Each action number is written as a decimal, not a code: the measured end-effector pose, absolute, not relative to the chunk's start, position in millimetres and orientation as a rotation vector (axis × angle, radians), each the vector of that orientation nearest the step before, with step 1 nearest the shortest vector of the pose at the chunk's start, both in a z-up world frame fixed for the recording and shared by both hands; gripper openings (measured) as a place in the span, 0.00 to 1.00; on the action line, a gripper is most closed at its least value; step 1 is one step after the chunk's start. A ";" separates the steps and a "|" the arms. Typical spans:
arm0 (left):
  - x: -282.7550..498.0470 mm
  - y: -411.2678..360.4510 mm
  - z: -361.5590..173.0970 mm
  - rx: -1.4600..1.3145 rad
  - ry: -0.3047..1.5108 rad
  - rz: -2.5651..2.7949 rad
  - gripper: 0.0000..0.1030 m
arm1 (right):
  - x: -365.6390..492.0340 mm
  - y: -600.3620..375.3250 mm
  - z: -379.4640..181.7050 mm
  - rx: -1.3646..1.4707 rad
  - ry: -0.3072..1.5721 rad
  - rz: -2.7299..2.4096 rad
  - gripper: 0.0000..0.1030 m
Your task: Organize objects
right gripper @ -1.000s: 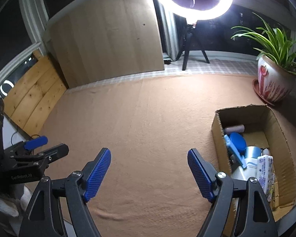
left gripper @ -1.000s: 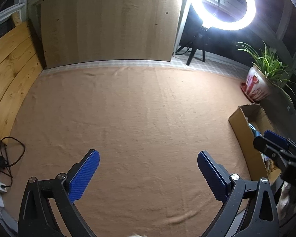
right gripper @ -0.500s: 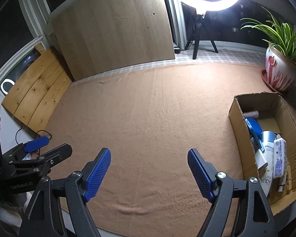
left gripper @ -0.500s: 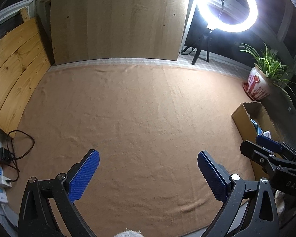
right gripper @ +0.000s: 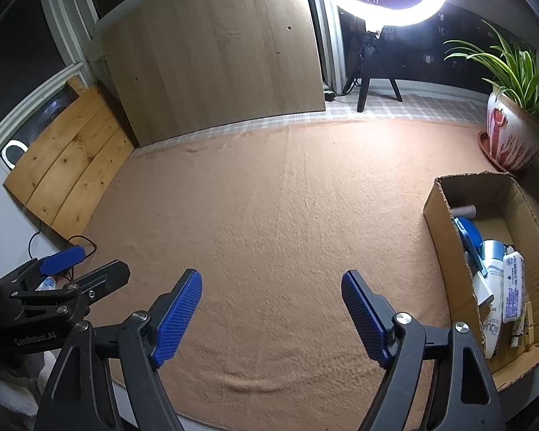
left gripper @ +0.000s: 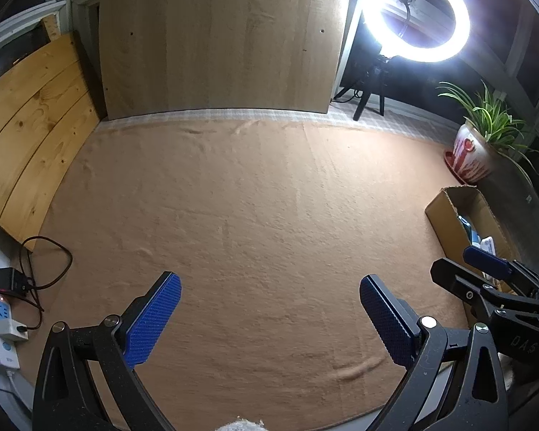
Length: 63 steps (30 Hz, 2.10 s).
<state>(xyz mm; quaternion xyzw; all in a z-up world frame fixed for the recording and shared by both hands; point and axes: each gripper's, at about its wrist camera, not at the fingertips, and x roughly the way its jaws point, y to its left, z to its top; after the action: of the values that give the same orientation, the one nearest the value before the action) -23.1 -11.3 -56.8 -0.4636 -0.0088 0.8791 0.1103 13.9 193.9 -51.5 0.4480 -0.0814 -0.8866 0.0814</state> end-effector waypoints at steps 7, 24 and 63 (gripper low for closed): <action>-25.9 -13.7 -56.1 -1.365 -0.023 2.593 0.98 | 9.8 191.2 -50.6 1.329 -0.244 -2.645 0.75; -31.5 -14.1 -60.9 -1.387 -0.023 2.592 0.98 | 3.4 193.4 -53.1 1.346 -0.244 -2.649 0.75; -36.7 -14.9 -68.9 -1.411 -0.016 2.599 0.99 | 3.8 197.4 -54.9 1.362 -0.224 -2.678 0.75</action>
<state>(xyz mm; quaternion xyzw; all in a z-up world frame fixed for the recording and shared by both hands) -36.7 -14.9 -68.9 -0.4751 -0.0052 0.8751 0.0920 3.8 197.4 -54.9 0.4511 -0.0743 -0.8871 0.0642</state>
